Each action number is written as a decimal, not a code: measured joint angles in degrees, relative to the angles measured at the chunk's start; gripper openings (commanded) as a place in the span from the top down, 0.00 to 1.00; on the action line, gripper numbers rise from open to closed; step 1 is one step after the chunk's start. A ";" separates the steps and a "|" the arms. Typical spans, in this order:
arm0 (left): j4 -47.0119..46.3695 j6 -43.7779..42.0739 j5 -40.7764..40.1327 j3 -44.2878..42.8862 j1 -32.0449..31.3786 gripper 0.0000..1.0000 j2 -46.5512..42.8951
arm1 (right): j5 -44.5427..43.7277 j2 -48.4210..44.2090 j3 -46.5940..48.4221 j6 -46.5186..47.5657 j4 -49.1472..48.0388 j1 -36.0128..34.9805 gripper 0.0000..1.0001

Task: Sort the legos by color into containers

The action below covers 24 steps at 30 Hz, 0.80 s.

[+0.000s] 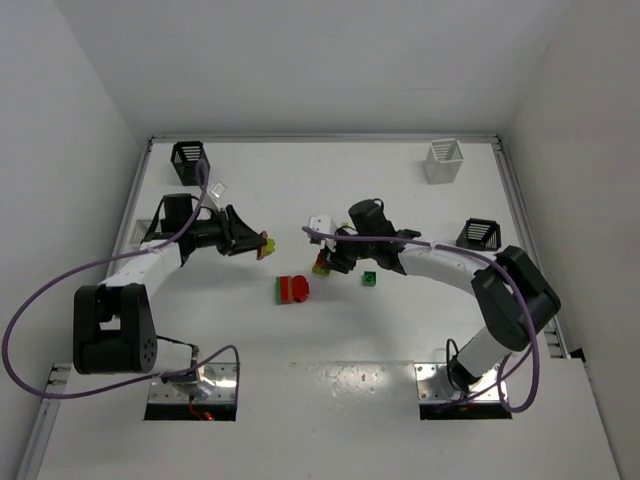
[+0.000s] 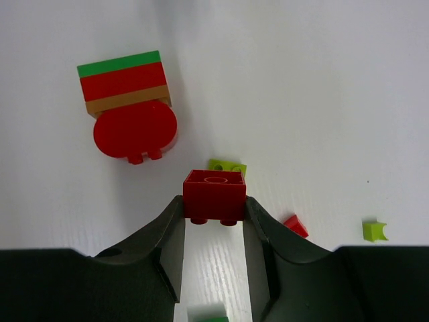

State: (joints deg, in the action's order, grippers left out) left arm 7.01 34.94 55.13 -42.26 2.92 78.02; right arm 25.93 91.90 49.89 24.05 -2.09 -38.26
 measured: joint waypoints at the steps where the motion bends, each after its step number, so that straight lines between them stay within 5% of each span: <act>1: 0.07 0.00 -0.02 0.00 -0.20 1.00 0.11 | -0.15 0.17 0.00 0.07 0.04 0.28 1.00; 8: 0.09 -0.85 -0.33 -0.70 -1.55 1.00 1.01 | -1.62 4.79 1.60 -1.38 2.34 2.21 0.49; 18: 0.17 -2.34 1.33 -1.53 -6.10 1.00 4.09 | 11.47 7.34 14.62 -10.05 6.16 3.45 0.32; 24: -0.24 -2.21 2.86 -2.01 -6.93 1.00 4.11 | 18.56 7.34 18.23 -12.59 6.88 2.05 0.31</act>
State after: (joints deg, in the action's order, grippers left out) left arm 6.76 32.73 58.00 -44.27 -4.01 82.13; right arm 44.49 99.24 68.12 11.46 4.80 -36.21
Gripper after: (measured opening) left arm 0.385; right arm 0.688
